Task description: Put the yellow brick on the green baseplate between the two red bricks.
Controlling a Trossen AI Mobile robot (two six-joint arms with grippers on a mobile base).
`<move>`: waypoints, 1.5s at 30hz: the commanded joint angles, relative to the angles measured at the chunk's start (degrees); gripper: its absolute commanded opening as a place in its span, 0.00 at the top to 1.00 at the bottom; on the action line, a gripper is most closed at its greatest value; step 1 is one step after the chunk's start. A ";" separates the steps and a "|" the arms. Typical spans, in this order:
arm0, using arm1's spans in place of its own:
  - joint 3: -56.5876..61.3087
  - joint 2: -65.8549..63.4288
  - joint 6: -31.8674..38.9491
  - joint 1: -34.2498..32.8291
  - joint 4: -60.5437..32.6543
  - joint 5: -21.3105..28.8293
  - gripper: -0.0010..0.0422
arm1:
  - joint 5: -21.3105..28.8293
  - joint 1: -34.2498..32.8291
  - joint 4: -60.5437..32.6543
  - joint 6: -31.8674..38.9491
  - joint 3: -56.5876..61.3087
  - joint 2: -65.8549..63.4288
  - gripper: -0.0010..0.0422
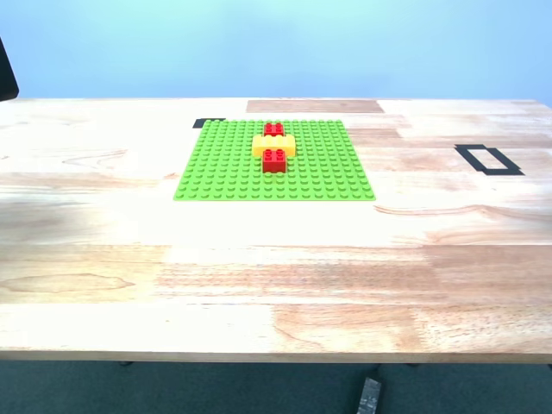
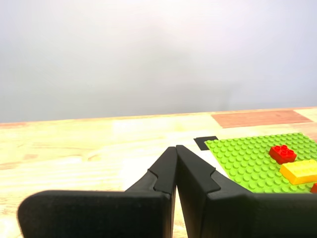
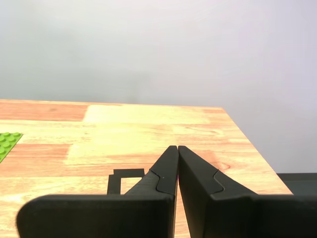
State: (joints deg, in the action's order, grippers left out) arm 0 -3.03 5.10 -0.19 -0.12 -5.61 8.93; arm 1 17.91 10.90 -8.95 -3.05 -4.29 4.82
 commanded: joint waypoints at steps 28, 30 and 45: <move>-0.04 4.11 0.07 0.00 0.02 0.00 0.98 | 0.00 0.02 0.02 0.02 -0.02 0.00 0.98; -0.04 4.11 0.07 0.00 0.00 0.00 0.98 | 0.00 0.02 0.02 0.02 -0.02 0.00 0.98; -0.04 4.11 0.07 0.00 0.00 0.02 0.98 | 0.00 0.07 0.00 0.02 -0.02 0.00 0.98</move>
State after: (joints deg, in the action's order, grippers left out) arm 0 -3.03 9.21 -0.12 -0.12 -5.63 8.93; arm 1 17.91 10.92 -8.95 -3.05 -4.29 4.82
